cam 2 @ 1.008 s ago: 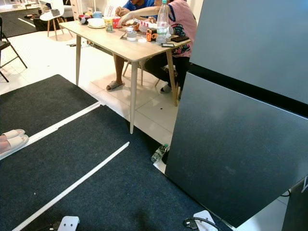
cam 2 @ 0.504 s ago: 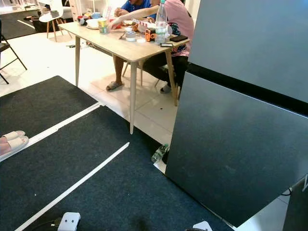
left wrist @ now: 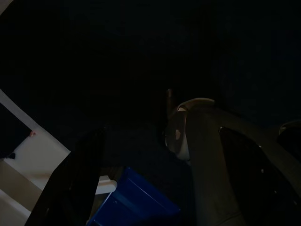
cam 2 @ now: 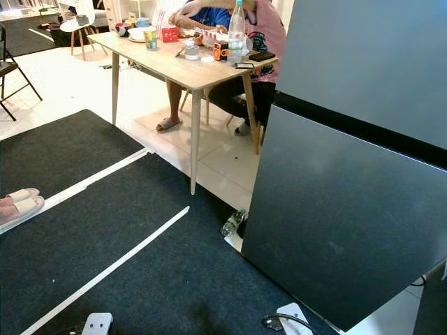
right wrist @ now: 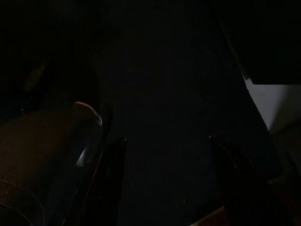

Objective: Restocking fridge

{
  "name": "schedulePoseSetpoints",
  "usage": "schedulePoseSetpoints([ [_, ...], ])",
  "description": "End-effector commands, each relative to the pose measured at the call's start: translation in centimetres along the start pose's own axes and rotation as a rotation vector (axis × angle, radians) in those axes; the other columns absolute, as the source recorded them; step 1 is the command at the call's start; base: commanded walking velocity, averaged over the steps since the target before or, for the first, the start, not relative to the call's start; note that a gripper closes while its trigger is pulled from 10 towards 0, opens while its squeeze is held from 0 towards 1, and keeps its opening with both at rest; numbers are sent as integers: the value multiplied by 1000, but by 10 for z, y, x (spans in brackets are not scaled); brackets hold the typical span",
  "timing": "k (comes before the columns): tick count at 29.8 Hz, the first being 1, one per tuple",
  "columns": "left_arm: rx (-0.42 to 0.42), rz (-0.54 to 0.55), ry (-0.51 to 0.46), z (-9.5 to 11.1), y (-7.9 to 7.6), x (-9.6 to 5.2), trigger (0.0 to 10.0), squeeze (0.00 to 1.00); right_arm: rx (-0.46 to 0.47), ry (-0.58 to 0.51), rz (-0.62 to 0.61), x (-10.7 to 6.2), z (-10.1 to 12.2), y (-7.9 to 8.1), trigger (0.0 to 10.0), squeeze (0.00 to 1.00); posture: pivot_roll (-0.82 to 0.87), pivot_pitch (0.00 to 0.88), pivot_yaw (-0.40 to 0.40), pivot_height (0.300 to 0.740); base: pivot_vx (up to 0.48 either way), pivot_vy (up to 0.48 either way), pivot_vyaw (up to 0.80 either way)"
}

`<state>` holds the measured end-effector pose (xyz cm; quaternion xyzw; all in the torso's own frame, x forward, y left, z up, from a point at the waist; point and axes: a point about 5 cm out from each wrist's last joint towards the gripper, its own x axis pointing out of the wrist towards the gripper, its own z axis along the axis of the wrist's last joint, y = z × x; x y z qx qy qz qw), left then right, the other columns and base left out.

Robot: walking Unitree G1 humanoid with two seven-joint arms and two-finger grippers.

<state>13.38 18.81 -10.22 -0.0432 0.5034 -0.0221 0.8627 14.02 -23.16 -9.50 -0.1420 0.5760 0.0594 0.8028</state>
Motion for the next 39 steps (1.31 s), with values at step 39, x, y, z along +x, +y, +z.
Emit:
schedulePoseSetpoints([
  [39,19,-16,27,-5,3,-2,10000,0,14,-1,51,1,-6,13,10000,0,-26,0,8,740,182,0,0],
])
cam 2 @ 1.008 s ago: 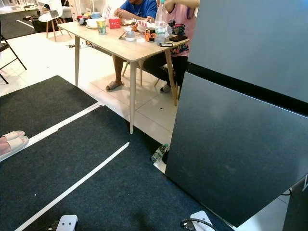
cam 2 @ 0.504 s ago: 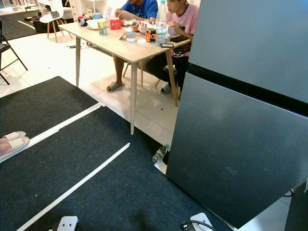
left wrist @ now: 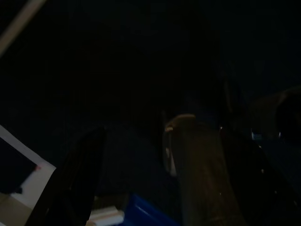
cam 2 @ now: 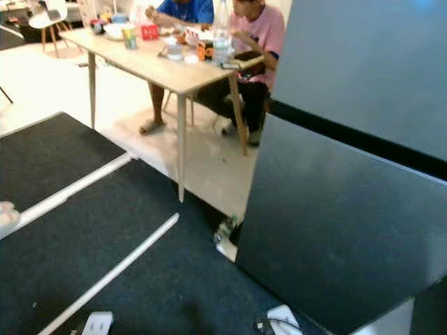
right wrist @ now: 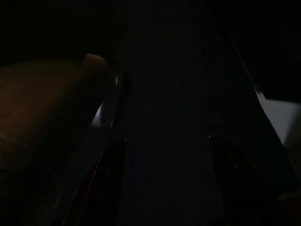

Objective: Restocking fridge

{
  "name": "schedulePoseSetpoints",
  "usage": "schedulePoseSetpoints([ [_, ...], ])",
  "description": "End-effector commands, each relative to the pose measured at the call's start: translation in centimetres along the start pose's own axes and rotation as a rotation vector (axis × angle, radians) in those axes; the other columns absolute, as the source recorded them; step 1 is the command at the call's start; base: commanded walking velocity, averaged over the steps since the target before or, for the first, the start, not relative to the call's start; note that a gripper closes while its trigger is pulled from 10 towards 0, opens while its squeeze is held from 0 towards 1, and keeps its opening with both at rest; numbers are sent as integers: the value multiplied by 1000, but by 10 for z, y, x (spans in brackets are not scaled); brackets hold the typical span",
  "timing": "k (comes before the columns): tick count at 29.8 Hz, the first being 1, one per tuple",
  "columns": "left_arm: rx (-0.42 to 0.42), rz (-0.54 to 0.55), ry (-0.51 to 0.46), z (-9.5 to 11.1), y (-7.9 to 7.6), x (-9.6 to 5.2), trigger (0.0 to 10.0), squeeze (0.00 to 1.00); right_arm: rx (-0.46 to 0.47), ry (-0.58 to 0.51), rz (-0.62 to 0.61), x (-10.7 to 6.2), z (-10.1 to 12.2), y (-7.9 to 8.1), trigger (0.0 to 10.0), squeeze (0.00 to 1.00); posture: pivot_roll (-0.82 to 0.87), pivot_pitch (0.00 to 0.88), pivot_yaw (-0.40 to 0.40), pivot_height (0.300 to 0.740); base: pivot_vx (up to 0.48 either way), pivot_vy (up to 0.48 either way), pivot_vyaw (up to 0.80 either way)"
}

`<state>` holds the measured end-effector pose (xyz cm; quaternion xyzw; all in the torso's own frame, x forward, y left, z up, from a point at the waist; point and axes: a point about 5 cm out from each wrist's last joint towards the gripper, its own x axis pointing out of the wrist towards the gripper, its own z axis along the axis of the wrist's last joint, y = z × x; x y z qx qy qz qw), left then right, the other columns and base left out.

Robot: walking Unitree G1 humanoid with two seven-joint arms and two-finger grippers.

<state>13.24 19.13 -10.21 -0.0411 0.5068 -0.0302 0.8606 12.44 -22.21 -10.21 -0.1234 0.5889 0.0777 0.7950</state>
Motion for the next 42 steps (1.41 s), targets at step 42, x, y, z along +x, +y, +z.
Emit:
schedulePoseSetpoints([
  [42,18,-14,25,-4,0,-1,10000,0,18,-5,-8,1,5,3,10000,0,-21,0,21,740,304,0,21],
])
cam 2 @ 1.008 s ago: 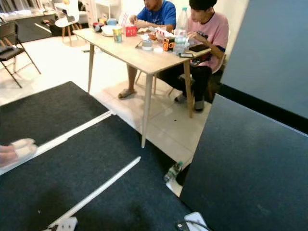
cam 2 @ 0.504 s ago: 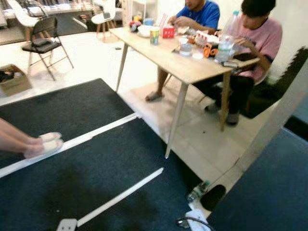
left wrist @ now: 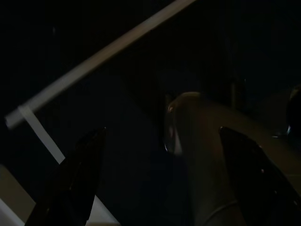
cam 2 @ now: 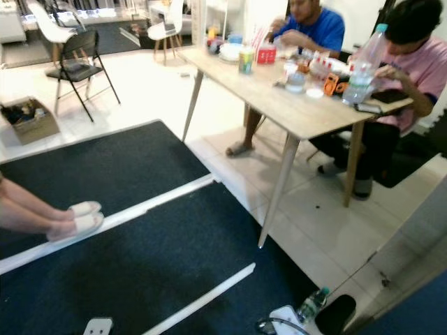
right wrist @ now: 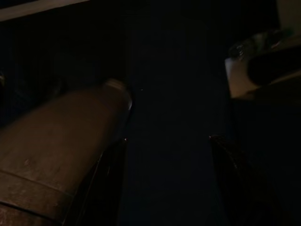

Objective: Restocking fridge

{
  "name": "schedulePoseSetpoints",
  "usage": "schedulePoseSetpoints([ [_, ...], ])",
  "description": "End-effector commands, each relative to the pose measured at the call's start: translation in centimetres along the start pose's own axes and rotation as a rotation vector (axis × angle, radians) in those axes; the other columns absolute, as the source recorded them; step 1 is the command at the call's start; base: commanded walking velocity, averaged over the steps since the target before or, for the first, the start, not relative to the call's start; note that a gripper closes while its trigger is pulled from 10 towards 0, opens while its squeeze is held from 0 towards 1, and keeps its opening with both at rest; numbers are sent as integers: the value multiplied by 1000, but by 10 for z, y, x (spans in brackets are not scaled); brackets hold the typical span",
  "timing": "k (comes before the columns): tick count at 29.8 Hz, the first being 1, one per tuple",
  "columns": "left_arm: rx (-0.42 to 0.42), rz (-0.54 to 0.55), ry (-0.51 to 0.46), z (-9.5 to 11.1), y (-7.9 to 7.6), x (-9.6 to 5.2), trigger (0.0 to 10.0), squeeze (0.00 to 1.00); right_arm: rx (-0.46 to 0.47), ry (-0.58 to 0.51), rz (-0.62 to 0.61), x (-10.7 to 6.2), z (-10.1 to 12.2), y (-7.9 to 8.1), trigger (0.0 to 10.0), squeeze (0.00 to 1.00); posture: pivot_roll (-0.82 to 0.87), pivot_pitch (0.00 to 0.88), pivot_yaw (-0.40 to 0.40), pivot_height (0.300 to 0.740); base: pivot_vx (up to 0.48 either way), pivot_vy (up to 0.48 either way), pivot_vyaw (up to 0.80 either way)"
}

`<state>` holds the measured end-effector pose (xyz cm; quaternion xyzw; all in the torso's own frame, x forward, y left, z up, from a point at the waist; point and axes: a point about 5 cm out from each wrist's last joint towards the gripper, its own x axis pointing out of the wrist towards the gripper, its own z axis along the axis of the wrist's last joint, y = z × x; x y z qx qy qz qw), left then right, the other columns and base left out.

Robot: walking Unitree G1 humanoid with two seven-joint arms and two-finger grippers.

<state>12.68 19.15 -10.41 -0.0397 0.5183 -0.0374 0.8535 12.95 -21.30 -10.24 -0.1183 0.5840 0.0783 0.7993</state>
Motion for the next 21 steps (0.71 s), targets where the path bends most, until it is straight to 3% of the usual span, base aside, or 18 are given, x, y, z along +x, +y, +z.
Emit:
schedulePoseSetpoints([
  [1,10,-3,-3,2,0,0,10000,0,7,10,-12,-1,-3,-4,10000,0,-21,0,21,740,307,0,-788],
  [7,10,-4,0,1,0,0,10000,0,34,4,-7,0,-4,-1,10000,0,-22,0,23,740,308,0,-781],
  [21,7,-7,3,-1,-2,0,10000,0,39,-6,13,0,-4,1,10000,0,-20,0,23,740,305,0,0],
])
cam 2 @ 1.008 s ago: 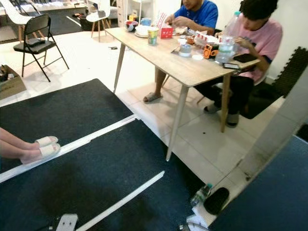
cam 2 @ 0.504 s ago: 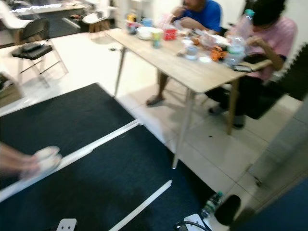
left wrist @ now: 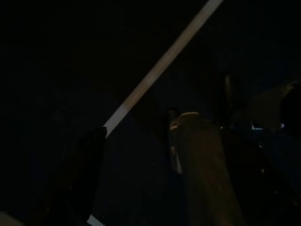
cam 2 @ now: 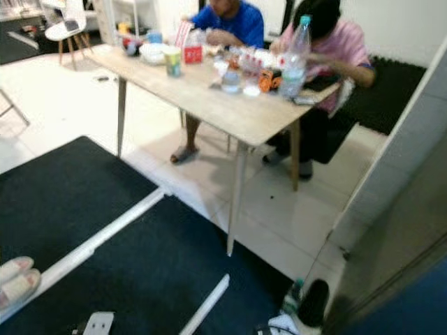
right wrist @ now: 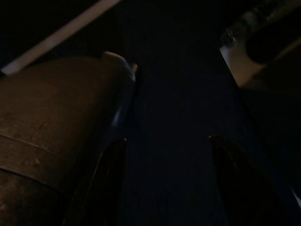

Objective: Restocking fridge

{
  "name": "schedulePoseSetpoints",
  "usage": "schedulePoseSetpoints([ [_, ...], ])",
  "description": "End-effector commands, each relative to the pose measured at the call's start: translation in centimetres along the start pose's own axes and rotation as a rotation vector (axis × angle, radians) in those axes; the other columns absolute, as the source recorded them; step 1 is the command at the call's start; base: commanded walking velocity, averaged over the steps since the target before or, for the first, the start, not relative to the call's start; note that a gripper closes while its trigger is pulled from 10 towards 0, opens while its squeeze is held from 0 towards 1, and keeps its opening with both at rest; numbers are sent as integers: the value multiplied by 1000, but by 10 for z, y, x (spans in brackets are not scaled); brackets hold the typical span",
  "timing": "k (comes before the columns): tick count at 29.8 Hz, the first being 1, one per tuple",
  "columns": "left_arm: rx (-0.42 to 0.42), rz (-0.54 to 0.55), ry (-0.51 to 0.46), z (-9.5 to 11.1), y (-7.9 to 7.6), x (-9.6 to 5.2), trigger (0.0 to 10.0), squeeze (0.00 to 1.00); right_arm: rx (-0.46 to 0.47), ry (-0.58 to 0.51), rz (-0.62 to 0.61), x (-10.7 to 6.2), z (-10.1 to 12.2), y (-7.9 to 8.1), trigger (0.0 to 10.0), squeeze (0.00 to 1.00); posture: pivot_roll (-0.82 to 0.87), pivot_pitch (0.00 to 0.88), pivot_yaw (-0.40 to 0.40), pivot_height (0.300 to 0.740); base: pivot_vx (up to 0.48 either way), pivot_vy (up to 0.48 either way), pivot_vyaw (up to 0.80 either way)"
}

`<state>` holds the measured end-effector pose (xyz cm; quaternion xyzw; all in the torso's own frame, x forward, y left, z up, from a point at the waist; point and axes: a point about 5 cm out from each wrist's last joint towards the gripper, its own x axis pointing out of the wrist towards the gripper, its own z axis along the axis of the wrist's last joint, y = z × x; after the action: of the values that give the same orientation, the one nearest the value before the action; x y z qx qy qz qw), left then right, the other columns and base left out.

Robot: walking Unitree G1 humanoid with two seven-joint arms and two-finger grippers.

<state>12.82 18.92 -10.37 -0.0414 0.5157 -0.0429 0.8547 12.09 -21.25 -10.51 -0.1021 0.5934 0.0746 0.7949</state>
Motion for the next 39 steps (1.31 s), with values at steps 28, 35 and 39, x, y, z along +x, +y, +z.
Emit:
schedulePoseSetpoints([
  [28,6,2,10,-2,0,0,10000,0,-15,-41,9,-1,5,-3,10000,0,-22,0,19,740,306,0,157],
  [35,4,1,13,-3,0,0,10000,0,-13,-18,-6,0,2,-3,10000,0,-24,0,20,740,308,0,0],
  [39,4,-1,15,-4,0,0,10000,0,-11,-17,-5,0,1,-2,10000,0,-24,0,20,740,310,0,0],
])
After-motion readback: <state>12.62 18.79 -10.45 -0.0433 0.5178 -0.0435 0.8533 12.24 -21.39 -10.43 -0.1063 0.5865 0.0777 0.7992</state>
